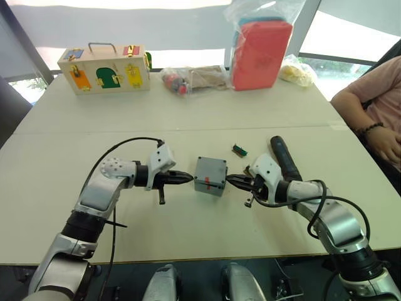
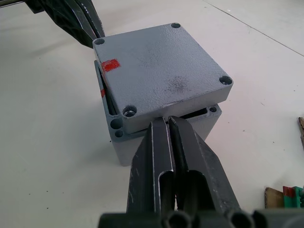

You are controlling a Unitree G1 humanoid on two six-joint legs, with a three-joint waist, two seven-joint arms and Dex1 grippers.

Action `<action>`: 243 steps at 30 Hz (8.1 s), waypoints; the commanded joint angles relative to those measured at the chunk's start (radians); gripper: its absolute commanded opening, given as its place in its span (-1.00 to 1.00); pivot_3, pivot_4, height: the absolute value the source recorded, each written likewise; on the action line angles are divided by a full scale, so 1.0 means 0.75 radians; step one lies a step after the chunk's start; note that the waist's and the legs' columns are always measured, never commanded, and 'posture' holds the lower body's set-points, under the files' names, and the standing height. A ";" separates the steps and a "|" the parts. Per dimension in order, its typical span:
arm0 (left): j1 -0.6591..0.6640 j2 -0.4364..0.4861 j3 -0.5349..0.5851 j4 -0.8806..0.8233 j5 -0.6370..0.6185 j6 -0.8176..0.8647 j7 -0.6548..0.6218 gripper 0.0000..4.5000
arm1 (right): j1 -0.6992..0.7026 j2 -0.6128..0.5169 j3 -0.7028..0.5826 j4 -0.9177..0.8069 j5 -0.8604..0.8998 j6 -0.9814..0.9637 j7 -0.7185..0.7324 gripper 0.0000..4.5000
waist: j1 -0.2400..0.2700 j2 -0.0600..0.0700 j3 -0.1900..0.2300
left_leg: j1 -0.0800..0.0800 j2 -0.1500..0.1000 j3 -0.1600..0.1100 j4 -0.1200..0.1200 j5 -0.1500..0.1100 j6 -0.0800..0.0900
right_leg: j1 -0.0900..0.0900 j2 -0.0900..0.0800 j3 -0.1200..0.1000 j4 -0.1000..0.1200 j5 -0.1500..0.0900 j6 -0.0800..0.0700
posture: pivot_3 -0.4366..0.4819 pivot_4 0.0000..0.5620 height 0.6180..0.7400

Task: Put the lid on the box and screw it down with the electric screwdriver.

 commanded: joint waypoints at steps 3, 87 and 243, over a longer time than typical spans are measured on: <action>0.000 0.014 -0.008 -0.056 -0.017 0.003 -0.008 -1.00 | 0.001 0.006 -0.002 -0.075 0.032 0.015 0.014 -0.97 | 0.000 0.000 0.000 | 0.000 0.000 0.000 0.000 0.000 0.000 | 0.000 0.000 0.000 0.000 0.000 0.000 | -0.05 -0.47 0.83; -0.082 -0.072 -0.038 0.054 0.034 -0.078 0.032 -1.00 | -0.050 0.026 -0.038 -0.055 0.042 0.050 0.042 -0.97 | 0.000 0.000 0.000 | 0.000 -0.001 0.000 0.000 0.000 0.000 | 0.000 0.000 0.000 0.001 0.000 0.000 | -0.05 -0.47 0.83; 0.012 -0.035 -0.068 -0.030 0.045 -0.059 0.037 -1.00 | -0.078 0.096 0.074 0.085 -0.054 0.008 0.016 -0.97 | -0.002 0.000 0.000 | 0.000 -0.001 0.000 0.001 0.000 -0.001 | 0.000 0.001 0.000 0.001 0.000 0.000 | -0.05 -0.47 0.83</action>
